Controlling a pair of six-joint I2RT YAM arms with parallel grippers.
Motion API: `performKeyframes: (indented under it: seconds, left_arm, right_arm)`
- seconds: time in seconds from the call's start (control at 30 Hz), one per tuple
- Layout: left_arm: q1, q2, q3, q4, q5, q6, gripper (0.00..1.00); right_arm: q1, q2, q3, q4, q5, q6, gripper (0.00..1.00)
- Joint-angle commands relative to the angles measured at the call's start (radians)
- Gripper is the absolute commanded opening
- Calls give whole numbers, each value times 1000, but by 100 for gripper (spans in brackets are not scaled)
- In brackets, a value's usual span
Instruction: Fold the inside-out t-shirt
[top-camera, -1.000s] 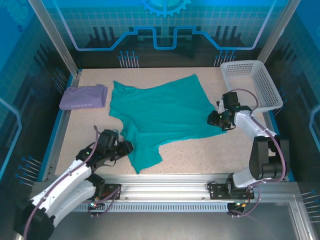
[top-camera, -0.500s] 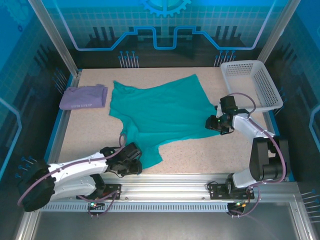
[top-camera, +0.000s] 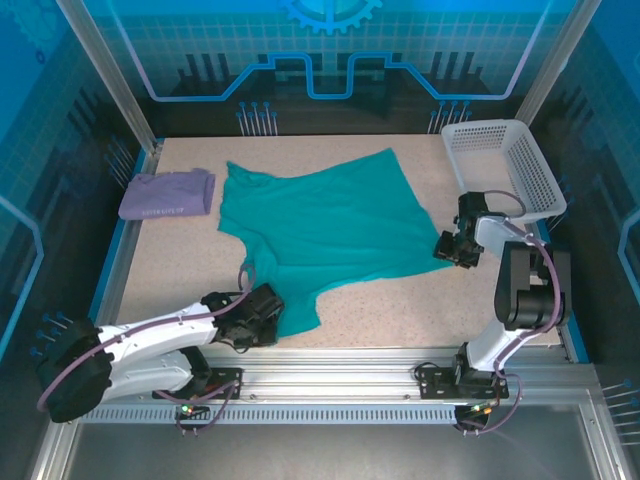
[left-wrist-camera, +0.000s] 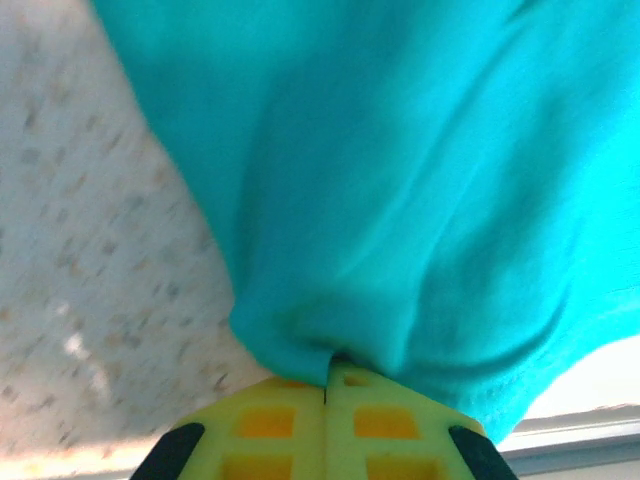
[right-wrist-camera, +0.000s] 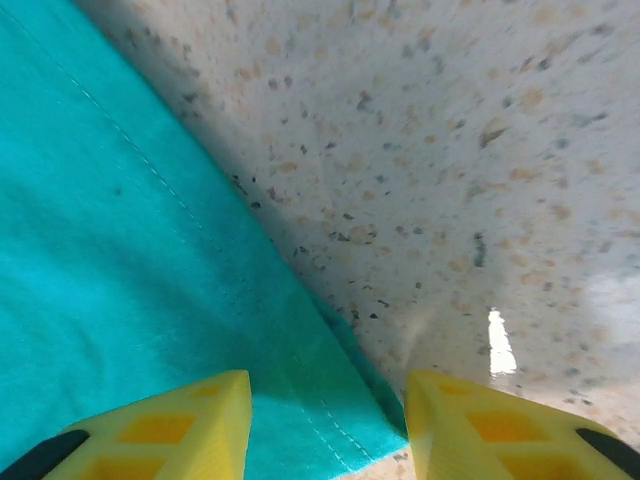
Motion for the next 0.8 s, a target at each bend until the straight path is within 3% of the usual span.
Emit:
performKeyframes:
  seconds: [0.0,0.1,0.23,0.4,0.53,0.77]
  left_arm:
    - [35,-39,14,64,-21,38,0]
    - [65,-74,34,25,-35,60,0]
    - [113,-185,97,-75,-100,106,0]
    - [165,-374,313,-193,-339,254,0]
    - [165,-433,598,-152,-553,463,0]
    - [166,-347,1141,-44,-566,741,0]
  right_arm:
    - [3,30,15,-34,-27,-9,37]
    - [11,12,12,-37,-40,-13,17]
    - [14,-132,-10,-24,-81,-10,0]
    - [12,-398,39,-76,-119,-1,0]
    - [3,-589,182,-161,-134,10,0]
    - [-6,-756,615,-344,-110,5,0]
